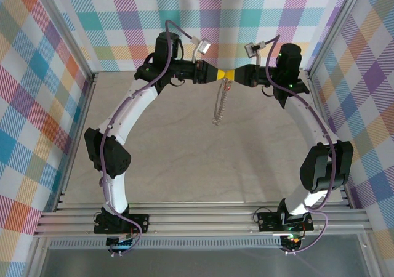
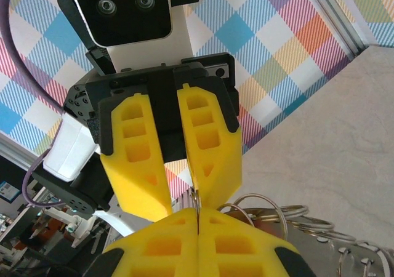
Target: Put the keys on the keyring
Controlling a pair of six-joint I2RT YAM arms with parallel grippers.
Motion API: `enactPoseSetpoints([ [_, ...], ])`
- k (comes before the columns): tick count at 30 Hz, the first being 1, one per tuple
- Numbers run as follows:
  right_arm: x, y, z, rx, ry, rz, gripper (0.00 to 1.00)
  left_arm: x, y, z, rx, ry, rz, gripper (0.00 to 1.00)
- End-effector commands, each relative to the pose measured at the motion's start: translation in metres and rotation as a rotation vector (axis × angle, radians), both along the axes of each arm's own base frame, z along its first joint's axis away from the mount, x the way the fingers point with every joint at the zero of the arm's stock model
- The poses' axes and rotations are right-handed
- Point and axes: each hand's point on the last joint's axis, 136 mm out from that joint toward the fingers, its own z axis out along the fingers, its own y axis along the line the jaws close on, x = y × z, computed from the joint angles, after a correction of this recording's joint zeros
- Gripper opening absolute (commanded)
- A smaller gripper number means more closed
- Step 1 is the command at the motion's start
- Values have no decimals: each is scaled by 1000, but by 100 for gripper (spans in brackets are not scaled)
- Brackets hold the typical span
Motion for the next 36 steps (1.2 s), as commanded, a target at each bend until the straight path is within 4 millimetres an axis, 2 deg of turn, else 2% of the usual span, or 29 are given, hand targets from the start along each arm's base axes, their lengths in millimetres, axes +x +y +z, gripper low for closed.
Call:
enactPoseSetpoints([
  [1,0,1,5,8,-45,0,0,-10,-7,5,-12,-12,-49,13],
  [4,1,1,5,8,-41,-3,0,-10,-9,6,-19,-13,-51,0],
  [5,1,0,5,8,-41,-6,4,-9,-10,7,-23,-15,-43,0],
  [6,2,0,5,9,-40,-13,18,-8,-10,8,-29,-12,-32,0],
  [7,2,-2,6,11,-41,-24,27,-5,-10,9,-36,-10,-14,0],
  [10,2,-8,6,24,-45,-62,34,0,-9,19,-80,-25,27,0],
  [19,-3,-26,-6,44,-42,-207,38,-2,-2,43,-185,-38,84,0],
  [30,-6,-30,-17,61,-29,-259,44,-9,1,58,-249,-38,70,0],
  [36,-6,-30,-12,68,-46,-266,50,-14,0,62,-257,-45,58,0],
])
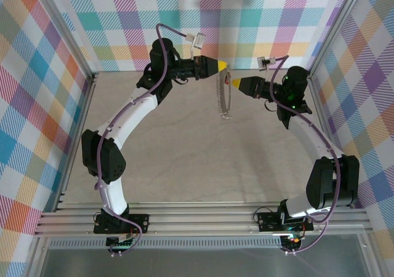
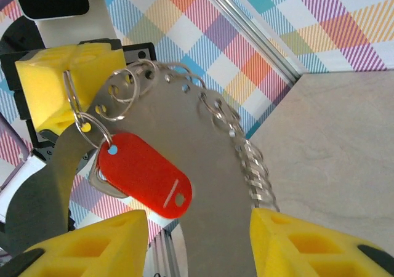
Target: Put the keys on the keyring
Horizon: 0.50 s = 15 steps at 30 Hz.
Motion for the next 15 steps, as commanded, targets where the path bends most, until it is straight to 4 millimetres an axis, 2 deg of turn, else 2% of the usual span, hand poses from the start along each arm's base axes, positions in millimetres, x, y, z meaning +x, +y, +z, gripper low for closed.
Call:
enactPoseSetpoints([
  [1,-7,-2,23,12,-90,-13,51,-22,2,29,-50,-74,-31,0],
  [9,-10,6,34,9,-124,13,55,-25,-2,29,-49,-75,-46,0],
  [15,-19,20,42,2,-156,67,55,-26,-3,29,-48,-75,-48,0],
])
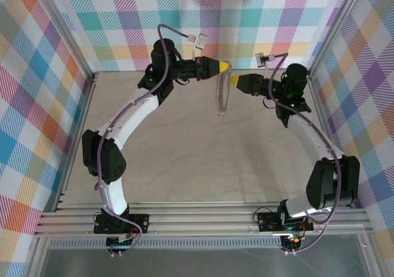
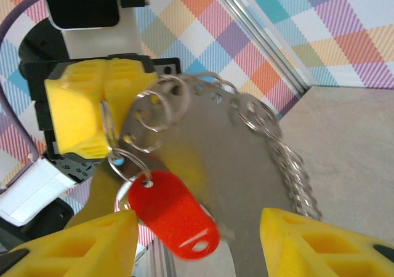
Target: Put the keys on the keyring
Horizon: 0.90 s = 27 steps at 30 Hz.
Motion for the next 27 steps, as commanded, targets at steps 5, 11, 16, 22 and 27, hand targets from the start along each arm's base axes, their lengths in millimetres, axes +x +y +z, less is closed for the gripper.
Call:
enactPoseSetpoints([
  [5,-18,12,21,-12,-99,51,48,-22,1,29,-49,-84,-35,0],
  [11,-29,16,20,-9,-110,63,20,-25,0,33,-65,-89,-31,0],
  [16,-39,17,18,-10,-116,65,3,-28,1,40,-97,-96,-26,0],
  [22,-46,16,7,-17,-102,51,0,-29,1,50,-131,-111,-7,0],
  [27,-40,20,-2,-22,-82,41,0,-33,-1,54,-153,-115,-6,0],
])
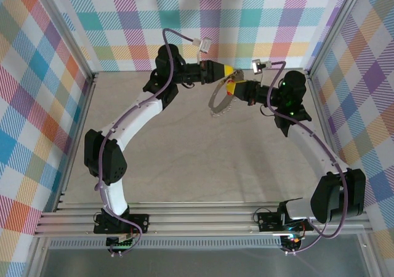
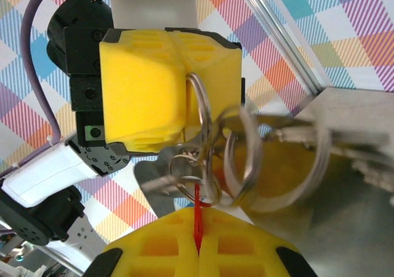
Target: Put the keys on the keyring
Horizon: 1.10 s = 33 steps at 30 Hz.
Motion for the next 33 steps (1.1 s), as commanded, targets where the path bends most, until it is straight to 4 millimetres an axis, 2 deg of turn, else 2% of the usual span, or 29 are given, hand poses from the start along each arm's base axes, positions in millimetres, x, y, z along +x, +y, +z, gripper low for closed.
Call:
enactPoseSetpoints([
  [1,-4,8,-5,-7,-20,30,0,-21,12,55,-112,-135,31,0],
  [3,-2,11,-5,-8,-14,43,0,-22,11,55,-115,-134,35,0],
  [4,-2,12,-5,-10,-10,46,6,-21,11,54,-116,-134,42,0],
  [5,-1,11,-7,-14,-7,41,20,-20,12,54,-118,-133,50,0],
  [7,-2,10,-11,-32,-3,25,37,-18,13,53,-122,-134,69,0],
  [10,-10,4,-16,-55,2,5,48,-15,16,52,-122,-143,108,0],
  [13,-22,-6,-24,-78,12,-28,50,-15,19,52,-120,-168,136,0],
  [17,-32,-27,-17,-68,-4,-108,49,-18,21,51,-116,-194,135,0],
  [22,-34,-39,17,-33,-64,-168,48,-24,21,48,-103,-227,120,0],
  [29,-13,-39,59,72,-85,-197,45,-29,21,40,-89,-237,103,0],
  [33,-4,-37,73,125,-85,-174,43,-31,22,39,-89,-237,97,0],
])
